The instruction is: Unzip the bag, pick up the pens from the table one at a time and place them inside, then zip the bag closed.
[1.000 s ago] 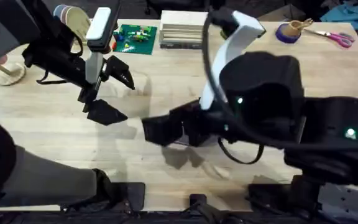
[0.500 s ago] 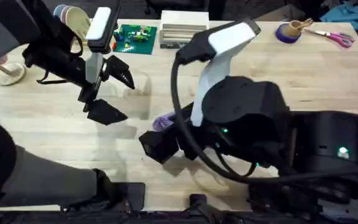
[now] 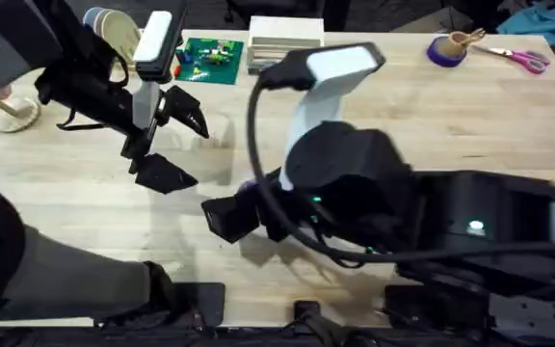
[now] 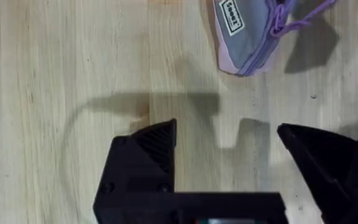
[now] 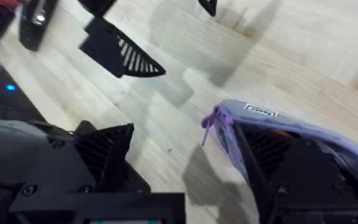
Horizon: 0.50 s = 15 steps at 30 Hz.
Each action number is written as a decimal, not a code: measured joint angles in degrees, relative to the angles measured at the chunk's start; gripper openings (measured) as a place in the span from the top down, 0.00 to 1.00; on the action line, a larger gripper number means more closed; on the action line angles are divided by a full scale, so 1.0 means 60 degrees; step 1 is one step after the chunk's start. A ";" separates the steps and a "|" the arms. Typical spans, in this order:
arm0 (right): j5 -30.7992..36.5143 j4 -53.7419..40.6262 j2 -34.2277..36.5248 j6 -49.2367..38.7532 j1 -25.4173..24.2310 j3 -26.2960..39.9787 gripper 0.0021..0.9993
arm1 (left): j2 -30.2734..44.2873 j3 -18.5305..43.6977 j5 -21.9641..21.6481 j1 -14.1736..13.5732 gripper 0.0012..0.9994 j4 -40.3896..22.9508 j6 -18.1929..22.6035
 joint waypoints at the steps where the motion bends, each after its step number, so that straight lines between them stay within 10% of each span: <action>1: -0.0002 0.0049 0.0152 0.0028 0.0000 0.0000 0.01 | -0.0002 0.0000 0.0001 0.0000 0.01 0.0001 0.0000; 15: 0.0023 0.0708 0.1737 0.0030 0.0015 0.0004 0.08 | -0.0002 0.0000 0.0001 0.0000 0.01 0.0001 0.0000</action>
